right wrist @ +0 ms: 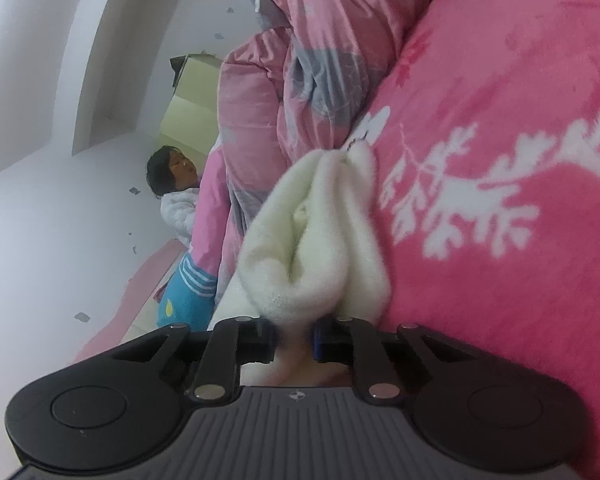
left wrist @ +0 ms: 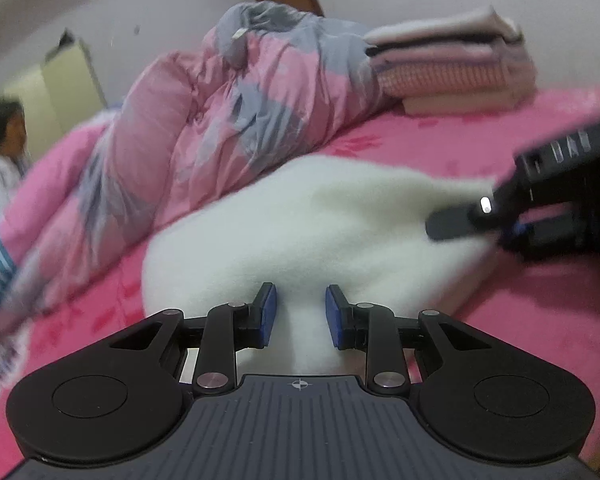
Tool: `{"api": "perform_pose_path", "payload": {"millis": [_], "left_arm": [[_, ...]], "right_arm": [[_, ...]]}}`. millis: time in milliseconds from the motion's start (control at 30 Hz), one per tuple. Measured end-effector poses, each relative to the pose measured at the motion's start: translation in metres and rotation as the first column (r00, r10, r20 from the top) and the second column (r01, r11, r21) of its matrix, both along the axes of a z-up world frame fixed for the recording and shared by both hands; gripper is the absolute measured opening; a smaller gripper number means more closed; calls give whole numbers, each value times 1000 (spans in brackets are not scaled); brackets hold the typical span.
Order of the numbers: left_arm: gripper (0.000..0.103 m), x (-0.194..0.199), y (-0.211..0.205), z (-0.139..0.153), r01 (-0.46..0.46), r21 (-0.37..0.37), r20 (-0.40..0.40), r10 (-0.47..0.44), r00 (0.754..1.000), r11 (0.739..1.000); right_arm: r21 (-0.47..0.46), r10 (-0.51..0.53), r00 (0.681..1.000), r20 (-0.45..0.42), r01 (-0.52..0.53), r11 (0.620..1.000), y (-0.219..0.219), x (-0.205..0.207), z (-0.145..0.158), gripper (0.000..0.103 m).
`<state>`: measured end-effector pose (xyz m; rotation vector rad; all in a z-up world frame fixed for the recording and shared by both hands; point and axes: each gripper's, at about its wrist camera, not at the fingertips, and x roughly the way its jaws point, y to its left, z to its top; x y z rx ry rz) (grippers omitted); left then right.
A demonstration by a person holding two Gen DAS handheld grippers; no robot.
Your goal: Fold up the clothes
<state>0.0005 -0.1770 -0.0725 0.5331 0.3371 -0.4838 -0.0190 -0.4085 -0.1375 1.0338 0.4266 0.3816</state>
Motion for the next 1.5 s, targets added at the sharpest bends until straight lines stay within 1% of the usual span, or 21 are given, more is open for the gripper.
{"api": "perform_pose_path", "payload": {"millis": [133, 267, 367, 433, 600, 667, 733, 800, 867, 900, 967, 1033, 1067, 1100, 1133, 1200, 1300, 1367, 1400, 1433, 1500], "left_arm": [[26, -2, -1, -3, -35, -32, 11, 36, 999, 999], [26, -3, 0, -5, -44, -51, 28, 46, 999, 998], [26, -2, 4, -4, -45, -92, 15, 47, 999, 995], [26, 0, 7, -4, -42, -120, 3, 43, 999, 992], [26, 6, 17, -1, 0, -173, -42, -7, 999, 985], [26, 10, 22, 0, 25, -203, -71, -40, 997, 979], [26, 15, 28, 1, 52, -239, -105, -79, 991, 970], [27, 21, 33, 2, 83, -278, -140, -126, 982, 957], [27, 29, 38, 3, 125, -317, -173, -187, 967, 940], [27, 33, 41, 3, 146, -335, -185, -217, 958, 931], [27, 40, 47, 0, 177, -383, -208, -271, 940, 907], [27, 47, 52, -3, 199, -433, -230, -321, 919, 879], [27, 50, 55, -5, 207, -459, -240, -345, 907, 864], [27, 52, 57, -7, 213, -484, -250, -367, 896, 849], [28, 53, 59, -8, 216, -504, -253, -382, 889, 836], [28, 53, 58, -7, 219, -508, -256, -389, 885, 833], [29, 52, 56, -8, 227, -505, -253, -394, 884, 833], [29, 53, 57, -8, 226, -510, -254, -397, 882, 830], [29, 54, 58, -8, 225, -515, -256, -399, 880, 827], [29, 54, 60, -7, 224, -524, -259, -404, 878, 822], [30, 53, 66, -2, 209, -544, -262, -402, 877, 812]], "right_arm": [[-29, -2, 1000, 10, 2, 1000, 1, -2, 2, 13], [-100, -38, 999, 27, 41, 994, 4, -16, 10, 14], [-183, -84, 996, 39, 90, 979, 8, -32, 19, 18], [-264, -123, 991, 45, 130, 956, 13, -43, 29, 23], [-473, -230, 966, 120, 259, 842, 23, -66, 69, 27], [-525, -219, 964, 152, 267, 808, 25, -57, 89, 27], [-595, -165, 971, 172, 236, 768, 35, -33, 109, 27], [-698, -77, 980, 182, 184, 692, 58, -4, 125, 27], [-795, 13, 982, 186, 143, 589, 82, 26, 133, 27], [-826, 54, 982, 182, 123, 550, 93, 39, 134, 27], [-876, 111, 987, 118, 50, 479, 105, 69, 125, 26], [-923, 113, 994, 8, -36, 382, 107, 95, 96, 24], [-920, 118, 993, -6, -52, 389, 103, 99, 91, 24], [-910, 125, 992, -7, -58, 412, 99, 100, 89, 24], [-907, 121, 992, -34, -82, 414, 99, 101, 95, 24], [-928, 112, 990, -87, -121, 353, 112, 104, 115, 24], [-965, 146, 989, -30, -67, 252, 132, 108, 139, 25], [-962, 133, 990, -46, -80, 261, 129, 129, 133, 25], [-965, 108, 990, -90, -114, 235, 124, 143, 116, 24], [-965, 101, 989, -105, -126, 232, 117, 156, 96, 24], [-955, 91, 991, -100, -122, 271, 111, 159, 93, 24]]}}
